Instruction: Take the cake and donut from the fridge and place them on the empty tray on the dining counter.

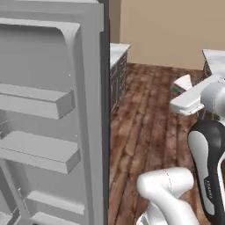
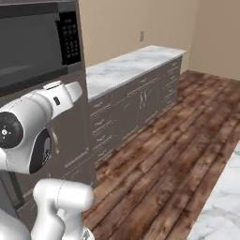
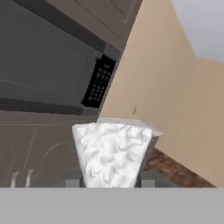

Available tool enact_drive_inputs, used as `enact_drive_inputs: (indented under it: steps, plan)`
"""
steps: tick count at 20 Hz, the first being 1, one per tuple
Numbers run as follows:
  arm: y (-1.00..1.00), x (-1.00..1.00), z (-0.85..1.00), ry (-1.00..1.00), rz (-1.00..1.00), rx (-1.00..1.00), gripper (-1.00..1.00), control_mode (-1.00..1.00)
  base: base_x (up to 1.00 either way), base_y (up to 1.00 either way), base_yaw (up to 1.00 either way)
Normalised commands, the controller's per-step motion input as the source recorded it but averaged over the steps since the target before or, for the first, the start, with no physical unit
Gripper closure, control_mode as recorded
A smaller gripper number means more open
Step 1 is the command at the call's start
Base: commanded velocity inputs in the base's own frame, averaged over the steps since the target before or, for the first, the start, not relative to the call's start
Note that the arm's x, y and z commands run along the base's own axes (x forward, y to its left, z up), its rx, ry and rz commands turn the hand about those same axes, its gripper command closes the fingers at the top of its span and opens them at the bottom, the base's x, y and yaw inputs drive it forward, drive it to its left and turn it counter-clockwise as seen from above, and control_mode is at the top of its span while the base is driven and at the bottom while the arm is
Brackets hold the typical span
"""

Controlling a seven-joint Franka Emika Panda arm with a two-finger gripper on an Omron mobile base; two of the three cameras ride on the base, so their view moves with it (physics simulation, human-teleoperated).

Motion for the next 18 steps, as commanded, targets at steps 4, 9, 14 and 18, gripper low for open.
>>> enact_drive_inputs:
  steps: [4, 9, 14, 18]
  plan:
    - [0.00, 0.00, 0.00, 0.00, 0.00, 0.00, 1.00, 1.00, 0.00, 0.00, -0.88]
    - [0.00, 0.00, 0.00, 0.00, 0.00, 0.00, 1.00, 1.00, 0.36, 0.39, -0.57]
    - [0.00, 0.00, 0.00, 0.00, 0.00, 0.00, 1.00, 1.00, 1.00, 0.78, -0.12]
    - [0.00, 0.00, 0.00, 0.00, 0.00, 0.00, 1.00, 1.00, 1.00, 0.21, 0.06]
